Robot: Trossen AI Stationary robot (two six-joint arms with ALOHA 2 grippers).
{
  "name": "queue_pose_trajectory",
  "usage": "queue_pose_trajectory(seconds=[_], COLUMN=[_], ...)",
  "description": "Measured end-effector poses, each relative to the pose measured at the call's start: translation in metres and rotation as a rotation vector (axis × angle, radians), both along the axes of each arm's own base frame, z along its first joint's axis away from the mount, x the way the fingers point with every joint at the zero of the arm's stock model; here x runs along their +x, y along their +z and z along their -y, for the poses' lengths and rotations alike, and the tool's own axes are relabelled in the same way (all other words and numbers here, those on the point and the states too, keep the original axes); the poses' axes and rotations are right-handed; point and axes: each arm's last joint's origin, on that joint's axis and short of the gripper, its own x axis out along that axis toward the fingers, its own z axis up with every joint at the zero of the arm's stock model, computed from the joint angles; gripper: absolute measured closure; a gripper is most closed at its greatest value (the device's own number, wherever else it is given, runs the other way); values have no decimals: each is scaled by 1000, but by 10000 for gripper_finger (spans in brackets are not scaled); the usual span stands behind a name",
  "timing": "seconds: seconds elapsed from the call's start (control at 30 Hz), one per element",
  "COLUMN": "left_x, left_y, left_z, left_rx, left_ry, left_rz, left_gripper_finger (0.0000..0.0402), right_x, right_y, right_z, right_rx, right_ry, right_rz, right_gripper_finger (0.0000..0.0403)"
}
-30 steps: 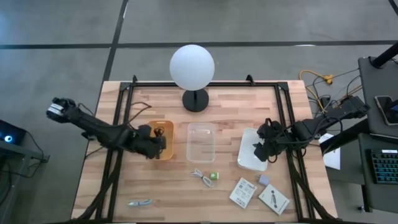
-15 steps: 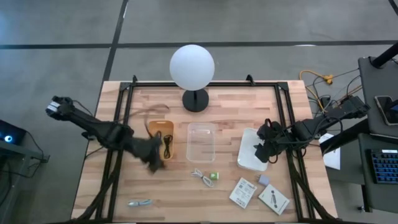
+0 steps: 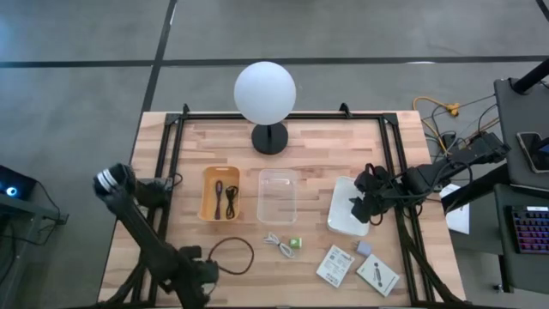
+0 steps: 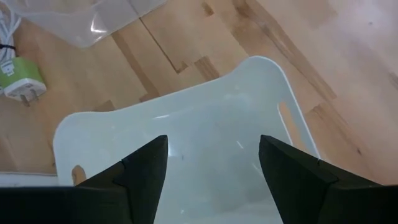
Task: Pick and place items into bin
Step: Put the light blue USB cable into the yellow bin
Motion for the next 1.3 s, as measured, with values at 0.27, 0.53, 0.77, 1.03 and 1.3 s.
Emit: queue_pose_trajectory(seconds=[0.27,0.53,0.77,1.03,1.3], left_x=[6,1,1,10,-20], left_y=[-42,-61,-70,-13,86], left_z=[11,2,-2,-30,-141], left_rx=[139,184,150,3,7], left_ry=[115,120,66,292,1004], left_rz=[-52,-80,-58,25,509], left_gripper_finger=[171,195,343,398,401], right_x=[-1,-1,-1,-1,-1], right_y=[-3,-3,-3,-3,-3], right_z=[0,0,0,0,0], right_rx=[-2,9,9,5,14], right_ry=[-7,-7,-6,0,-26], right_rz=[-9,-11,-12,-13,-1], right_gripper_finger=[165,165,165,165,165])
